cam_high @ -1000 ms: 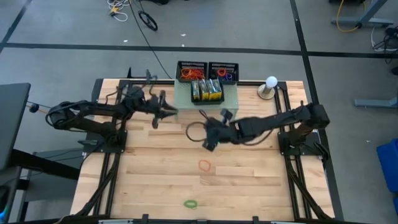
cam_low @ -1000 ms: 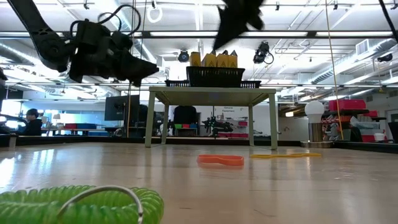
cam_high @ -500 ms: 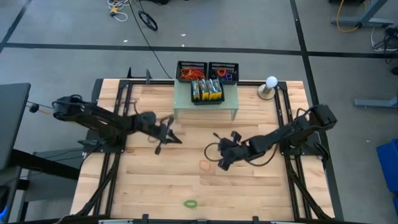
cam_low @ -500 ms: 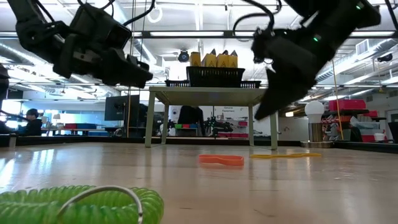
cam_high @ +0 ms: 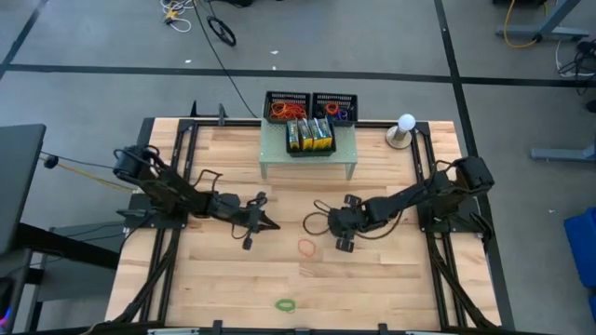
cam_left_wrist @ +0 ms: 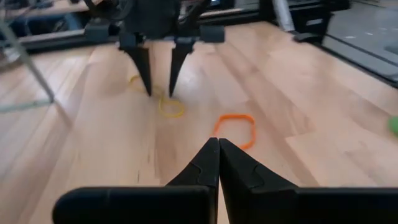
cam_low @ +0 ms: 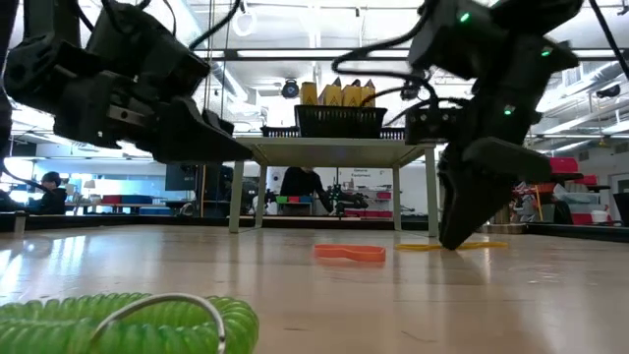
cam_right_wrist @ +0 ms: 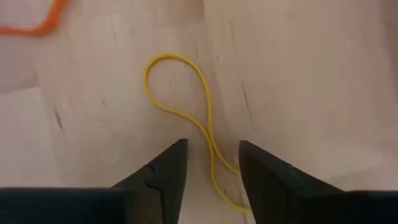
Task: Pick & Place Office Desk Supplies
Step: Put the yellow rubberband into the top left black bin
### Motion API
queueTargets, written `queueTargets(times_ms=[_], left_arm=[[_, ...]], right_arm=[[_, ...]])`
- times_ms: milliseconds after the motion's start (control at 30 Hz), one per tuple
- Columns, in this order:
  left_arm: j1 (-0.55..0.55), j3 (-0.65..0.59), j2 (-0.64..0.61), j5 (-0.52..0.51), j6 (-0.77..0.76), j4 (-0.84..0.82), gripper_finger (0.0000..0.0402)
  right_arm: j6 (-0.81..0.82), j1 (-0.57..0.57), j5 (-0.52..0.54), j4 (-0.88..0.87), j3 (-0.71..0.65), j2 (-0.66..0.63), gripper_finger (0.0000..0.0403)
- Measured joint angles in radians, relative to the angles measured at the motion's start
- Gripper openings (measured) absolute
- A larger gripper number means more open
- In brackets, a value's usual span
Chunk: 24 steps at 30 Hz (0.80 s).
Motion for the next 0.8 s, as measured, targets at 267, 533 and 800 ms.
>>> queueTargets(times_ms=[267,533,800], left_arm=[[-0.001,0.075,0.058,-0.022,-0.159,-0.058,0.0019],[-0.012,0.215,0.130,-0.069,-0.141,-0.196,0.0025],[-0.013,0.324,0.244,-0.092,-0.135,-0.214,0.0129]], right_arm=[[-0.146,-0.068,-0.132,0.019,-0.003,0.001,0.0062],[-0.186,-0.011,-0.082,0.038,0.012,-0.009,0.0011],[-0.202,0.053,-0.009,0.204,0.024,-0.049,0.0004]])
